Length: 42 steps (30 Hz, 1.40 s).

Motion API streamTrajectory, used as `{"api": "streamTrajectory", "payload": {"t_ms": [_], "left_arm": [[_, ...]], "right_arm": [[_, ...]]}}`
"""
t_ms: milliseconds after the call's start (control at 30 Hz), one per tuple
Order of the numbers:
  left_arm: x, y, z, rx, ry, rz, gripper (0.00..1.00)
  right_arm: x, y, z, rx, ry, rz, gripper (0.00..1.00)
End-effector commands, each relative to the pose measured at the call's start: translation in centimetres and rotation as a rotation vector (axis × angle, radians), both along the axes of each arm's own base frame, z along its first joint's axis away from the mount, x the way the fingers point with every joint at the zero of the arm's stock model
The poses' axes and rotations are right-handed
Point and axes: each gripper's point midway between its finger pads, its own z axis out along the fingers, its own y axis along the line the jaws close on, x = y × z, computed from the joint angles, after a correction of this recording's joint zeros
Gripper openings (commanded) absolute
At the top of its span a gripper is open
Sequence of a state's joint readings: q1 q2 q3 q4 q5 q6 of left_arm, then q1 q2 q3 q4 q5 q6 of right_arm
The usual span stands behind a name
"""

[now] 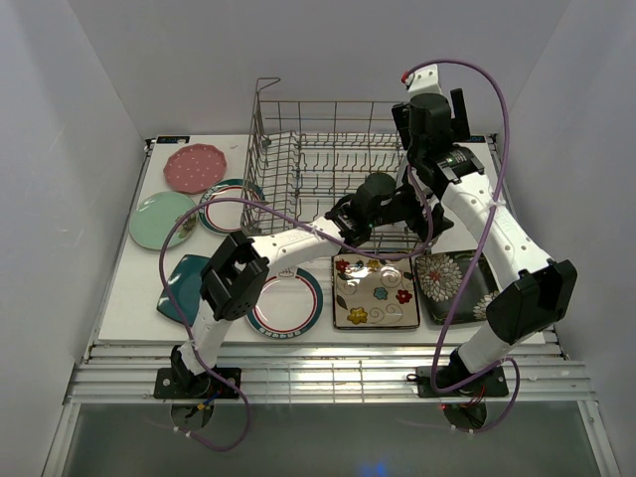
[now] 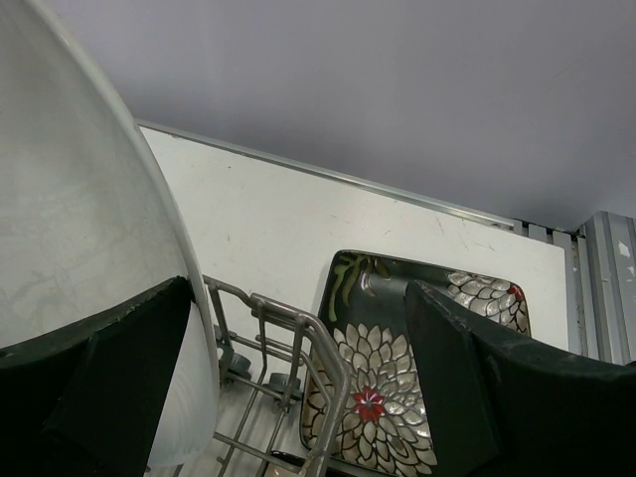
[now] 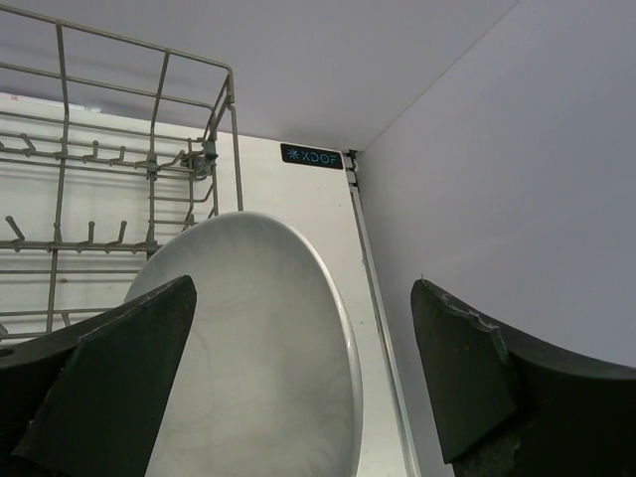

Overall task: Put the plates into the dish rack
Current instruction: Insert the plate into the dish rack.

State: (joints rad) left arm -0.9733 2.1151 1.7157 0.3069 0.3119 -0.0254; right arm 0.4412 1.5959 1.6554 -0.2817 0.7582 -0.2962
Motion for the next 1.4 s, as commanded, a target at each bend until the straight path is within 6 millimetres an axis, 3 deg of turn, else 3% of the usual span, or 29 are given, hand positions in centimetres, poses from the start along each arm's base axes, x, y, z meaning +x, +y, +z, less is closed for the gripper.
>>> {"api": "streamTrajectory", "payload": {"t_ms": [0,200,533,867,1133,1367], "left_arm": [[-4.9,0.2,9.3,-0.147,-0.112,-0.102,0.98],[-4.5,0.6,9.4,-0.143,-0.116,-0.068,0.98],[-2.5,0.7,8.4,-0.108,-0.175,0.015,0.98],[-1.4,0.4,8.6,-0.106,-0.208,0.050,0.98],[-1.0,0.5,9.3,-0.118,-0.221,0.059,0.98],[-0.8,0.6,9.2,-0.117,-0.213,0.059,0.98]], "right_arm": [[-0.1,0.9,2.3,0.037,-0.056,0.025,0.92],[-0.3,1.2,3.3,0.068,-0.080,0.043,0.90],[0.2,1.4,1.7,0.064,-0.039,0.041,0.90],[-0.3,0.9,2.2,0.091,-0.055,0.051,0.90],[-0.4,1.1,3.8,0.159,-0.097,0.107,0.90],[-0.9,1.3,7.5,0.224,-0.205,0.141,0.90]]}}
